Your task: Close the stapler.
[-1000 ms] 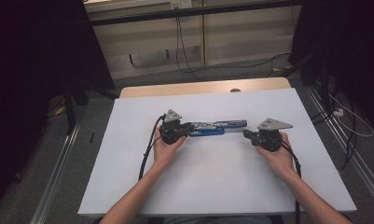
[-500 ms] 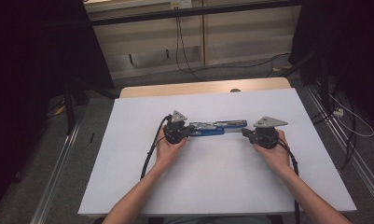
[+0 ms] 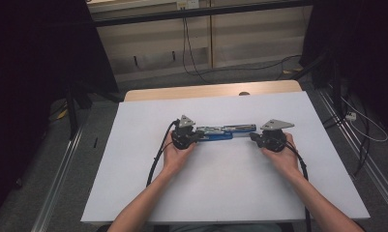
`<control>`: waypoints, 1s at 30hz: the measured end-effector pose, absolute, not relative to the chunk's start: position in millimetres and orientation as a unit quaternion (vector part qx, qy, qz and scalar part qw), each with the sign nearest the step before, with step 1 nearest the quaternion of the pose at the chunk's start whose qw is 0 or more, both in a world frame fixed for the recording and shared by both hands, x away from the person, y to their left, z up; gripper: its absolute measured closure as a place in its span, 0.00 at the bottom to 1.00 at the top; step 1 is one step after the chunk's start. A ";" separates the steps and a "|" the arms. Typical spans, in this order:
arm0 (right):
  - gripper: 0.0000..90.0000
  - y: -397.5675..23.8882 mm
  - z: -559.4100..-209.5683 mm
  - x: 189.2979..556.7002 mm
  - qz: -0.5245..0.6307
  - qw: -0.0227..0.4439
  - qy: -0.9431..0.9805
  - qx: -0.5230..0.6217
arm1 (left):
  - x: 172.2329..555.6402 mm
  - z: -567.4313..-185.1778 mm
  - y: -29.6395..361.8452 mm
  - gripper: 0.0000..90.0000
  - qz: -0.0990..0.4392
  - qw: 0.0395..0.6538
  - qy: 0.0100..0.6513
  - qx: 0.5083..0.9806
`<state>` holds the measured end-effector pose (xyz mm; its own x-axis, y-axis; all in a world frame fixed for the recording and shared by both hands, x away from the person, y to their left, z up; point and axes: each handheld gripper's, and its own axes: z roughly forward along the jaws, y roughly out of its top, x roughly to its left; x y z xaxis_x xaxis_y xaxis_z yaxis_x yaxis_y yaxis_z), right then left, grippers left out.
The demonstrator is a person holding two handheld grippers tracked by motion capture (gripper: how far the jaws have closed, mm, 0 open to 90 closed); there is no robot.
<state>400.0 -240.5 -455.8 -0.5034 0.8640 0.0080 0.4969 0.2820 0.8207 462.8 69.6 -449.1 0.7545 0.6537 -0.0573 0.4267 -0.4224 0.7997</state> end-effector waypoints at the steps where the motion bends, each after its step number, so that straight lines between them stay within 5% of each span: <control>1: 1.00 -240.4 -456.2 400.6 0.402 0.227 0.768 0.444 | 462.7 -449.1 69.1 1.00 0.135 0.427 0.322 0.834; 30: 1.00 -243.5 -454.0 414.7 0.347 0.208 0.793 0.456 | 462.5 -449.8 70.6 1.00 0.130 0.431 0.320 0.834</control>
